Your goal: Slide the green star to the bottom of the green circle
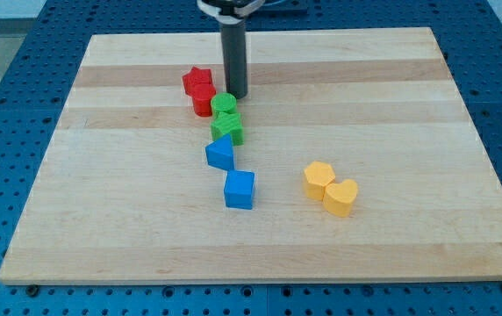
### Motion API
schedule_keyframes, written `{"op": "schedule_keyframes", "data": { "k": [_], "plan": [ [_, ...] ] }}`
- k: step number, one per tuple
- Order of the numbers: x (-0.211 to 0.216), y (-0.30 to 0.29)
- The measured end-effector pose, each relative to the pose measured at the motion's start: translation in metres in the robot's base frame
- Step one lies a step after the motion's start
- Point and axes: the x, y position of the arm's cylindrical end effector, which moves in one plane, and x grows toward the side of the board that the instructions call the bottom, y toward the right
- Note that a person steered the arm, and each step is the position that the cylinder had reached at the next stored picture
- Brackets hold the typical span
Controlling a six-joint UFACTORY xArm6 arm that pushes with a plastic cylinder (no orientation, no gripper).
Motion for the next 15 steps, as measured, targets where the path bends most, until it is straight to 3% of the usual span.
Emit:
{"op": "schedule_keyframes", "data": {
  "k": [3,5,6,8,11,15],
  "plan": [
    [0.041,-0.016],
    [0.019,0.029],
    [0.053,0.067],
    [0.129,0.069],
    [0.129,0.015],
    [0.096,0.025]
  ]
}}
